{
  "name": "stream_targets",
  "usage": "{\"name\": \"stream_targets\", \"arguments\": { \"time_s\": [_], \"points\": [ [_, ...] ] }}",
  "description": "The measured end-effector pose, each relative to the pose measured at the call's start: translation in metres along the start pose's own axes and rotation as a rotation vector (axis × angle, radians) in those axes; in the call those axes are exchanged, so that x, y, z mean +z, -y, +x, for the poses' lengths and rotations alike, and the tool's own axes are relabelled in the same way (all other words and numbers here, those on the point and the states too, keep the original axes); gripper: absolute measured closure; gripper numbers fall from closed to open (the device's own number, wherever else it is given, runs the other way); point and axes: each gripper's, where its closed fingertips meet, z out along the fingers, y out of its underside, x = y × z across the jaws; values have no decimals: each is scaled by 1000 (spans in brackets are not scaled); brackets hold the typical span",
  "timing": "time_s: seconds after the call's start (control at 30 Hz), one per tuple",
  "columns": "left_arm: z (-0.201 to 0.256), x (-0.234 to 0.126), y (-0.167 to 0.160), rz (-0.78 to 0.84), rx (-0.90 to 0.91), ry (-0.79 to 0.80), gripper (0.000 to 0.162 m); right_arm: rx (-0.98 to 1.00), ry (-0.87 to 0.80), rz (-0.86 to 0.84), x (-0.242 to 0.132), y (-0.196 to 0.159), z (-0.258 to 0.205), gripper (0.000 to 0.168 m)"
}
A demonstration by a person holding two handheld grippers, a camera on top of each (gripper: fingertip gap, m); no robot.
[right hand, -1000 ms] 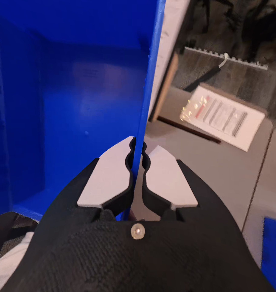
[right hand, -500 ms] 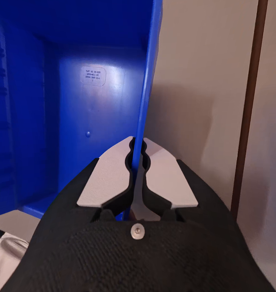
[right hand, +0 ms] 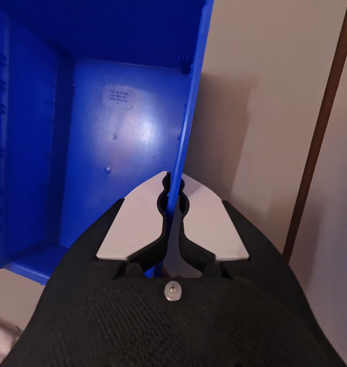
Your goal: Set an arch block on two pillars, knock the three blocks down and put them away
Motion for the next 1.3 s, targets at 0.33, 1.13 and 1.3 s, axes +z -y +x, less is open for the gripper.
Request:
{"name": "stream_targets", "arguments": {
  "time_s": [0.33,1.13,1.3],
  "points": [
    [-38,52,47,-27,-35,-14,156,-56,-77,-6,6,26,25,162],
    [-9,-19,113,287,-27,52,88,-374,183,727,-90,22,-230,72],
    [34,-31,117,274,-109,-124,84,-492,249,688,-48,6,-298,65]
  ]
}}
